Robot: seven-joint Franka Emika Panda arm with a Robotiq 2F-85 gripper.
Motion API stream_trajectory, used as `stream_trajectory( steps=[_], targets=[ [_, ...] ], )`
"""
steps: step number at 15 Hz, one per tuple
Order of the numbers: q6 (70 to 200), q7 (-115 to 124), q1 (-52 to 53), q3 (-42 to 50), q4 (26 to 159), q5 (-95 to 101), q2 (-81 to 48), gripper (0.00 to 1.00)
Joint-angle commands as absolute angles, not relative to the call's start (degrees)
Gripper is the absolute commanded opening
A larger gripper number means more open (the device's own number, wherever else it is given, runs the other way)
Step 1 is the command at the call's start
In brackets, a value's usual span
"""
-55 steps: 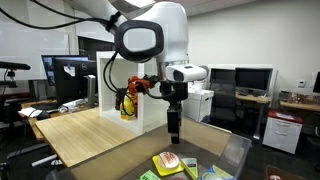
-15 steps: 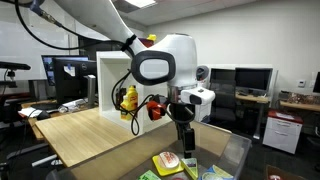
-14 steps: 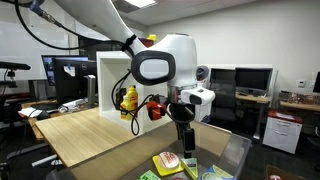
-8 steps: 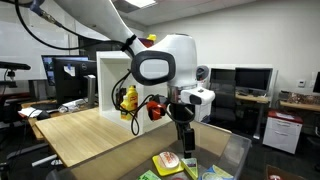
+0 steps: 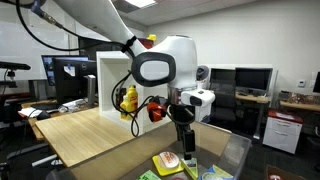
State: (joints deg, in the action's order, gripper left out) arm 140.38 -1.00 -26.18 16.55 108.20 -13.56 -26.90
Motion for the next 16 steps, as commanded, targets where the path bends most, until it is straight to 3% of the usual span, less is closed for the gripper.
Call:
stream_trajectory(
  steps=[1,16],
  targets=[
    [141.0,-4.0,-27.2,15.9,107.5,-12.7,-27.6,1.0],
    [140.0,-14.3,-29.2,14.1,106.4,-12.9,-28.0,1.0]
  ],
)
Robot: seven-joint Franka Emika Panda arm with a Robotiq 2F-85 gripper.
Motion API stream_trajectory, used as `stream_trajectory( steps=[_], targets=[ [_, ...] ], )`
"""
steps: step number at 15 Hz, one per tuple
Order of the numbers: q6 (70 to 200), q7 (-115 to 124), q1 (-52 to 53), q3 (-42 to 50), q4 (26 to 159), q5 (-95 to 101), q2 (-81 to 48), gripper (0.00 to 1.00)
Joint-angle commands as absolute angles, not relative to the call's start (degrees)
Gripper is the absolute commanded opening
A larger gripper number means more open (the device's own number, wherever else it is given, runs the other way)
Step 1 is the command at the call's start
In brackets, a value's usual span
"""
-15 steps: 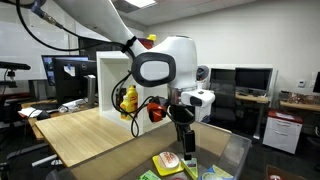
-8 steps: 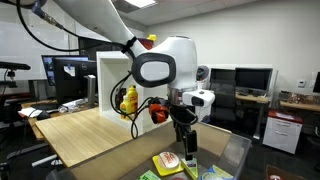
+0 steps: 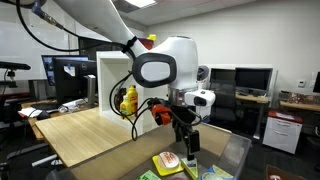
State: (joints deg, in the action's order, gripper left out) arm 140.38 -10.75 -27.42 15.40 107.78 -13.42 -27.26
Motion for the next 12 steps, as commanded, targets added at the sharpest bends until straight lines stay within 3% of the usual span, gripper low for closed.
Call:
stream_trajectory(
  steps=[1,12],
  targets=[
    [139.8,-15.7,-29.6,13.7,106.1,-13.0,-28.1,1.0],
    [138.8,-25.0,-31.8,11.7,105.0,-12.6,-28.7,1.0]
  ],
)
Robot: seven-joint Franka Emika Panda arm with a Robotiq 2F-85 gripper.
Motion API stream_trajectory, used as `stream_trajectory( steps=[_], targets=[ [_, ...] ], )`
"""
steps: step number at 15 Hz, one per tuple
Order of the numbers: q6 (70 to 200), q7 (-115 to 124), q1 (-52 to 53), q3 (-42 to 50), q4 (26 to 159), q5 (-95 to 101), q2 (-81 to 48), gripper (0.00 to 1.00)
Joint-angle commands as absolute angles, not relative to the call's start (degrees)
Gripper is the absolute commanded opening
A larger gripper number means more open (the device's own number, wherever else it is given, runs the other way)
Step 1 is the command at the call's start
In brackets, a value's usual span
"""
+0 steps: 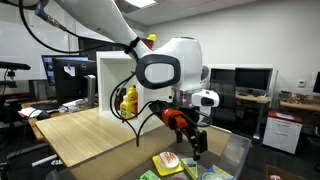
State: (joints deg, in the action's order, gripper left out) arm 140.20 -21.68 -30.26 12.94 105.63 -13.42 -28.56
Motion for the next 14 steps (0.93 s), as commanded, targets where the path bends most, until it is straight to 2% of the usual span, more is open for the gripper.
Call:
stream_trajectory(
  steps=[1,14],
  targets=[
    [138.6,-25.8,-31.9,11.5,105.1,-12.5,-28.6,1.0],
    [137.8,-35.8,-33.5,10.1,105.2,-11.5,-28.3,1.0]
  ],
)
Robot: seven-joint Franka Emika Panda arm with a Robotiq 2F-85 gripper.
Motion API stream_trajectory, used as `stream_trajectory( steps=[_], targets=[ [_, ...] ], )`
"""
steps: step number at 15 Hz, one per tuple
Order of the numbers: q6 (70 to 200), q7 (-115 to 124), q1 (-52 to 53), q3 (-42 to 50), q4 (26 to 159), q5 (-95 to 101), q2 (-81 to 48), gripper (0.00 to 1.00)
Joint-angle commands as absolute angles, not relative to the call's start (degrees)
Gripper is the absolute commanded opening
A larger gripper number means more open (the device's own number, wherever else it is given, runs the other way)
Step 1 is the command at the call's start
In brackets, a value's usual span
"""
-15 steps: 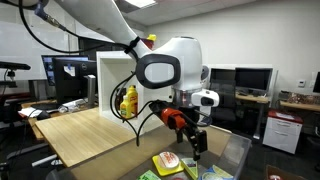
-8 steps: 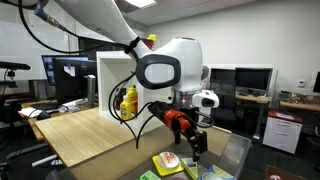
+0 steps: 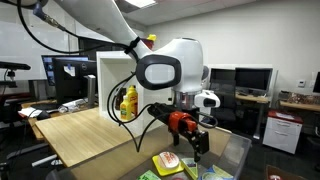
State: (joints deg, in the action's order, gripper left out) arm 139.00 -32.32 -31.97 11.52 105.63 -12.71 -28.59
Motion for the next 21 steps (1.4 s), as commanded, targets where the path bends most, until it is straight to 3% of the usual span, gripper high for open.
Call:
stream_trajectory(
  steps=[1,21],
  targets=[
    [137.6,-36.9,-33.7,9.8,105.2,-11.5,-28.3,1.0],
    [132.0,-51.8,-33.4,10.1,102.2,-8.1,-28.9,1.0]
  ],
)
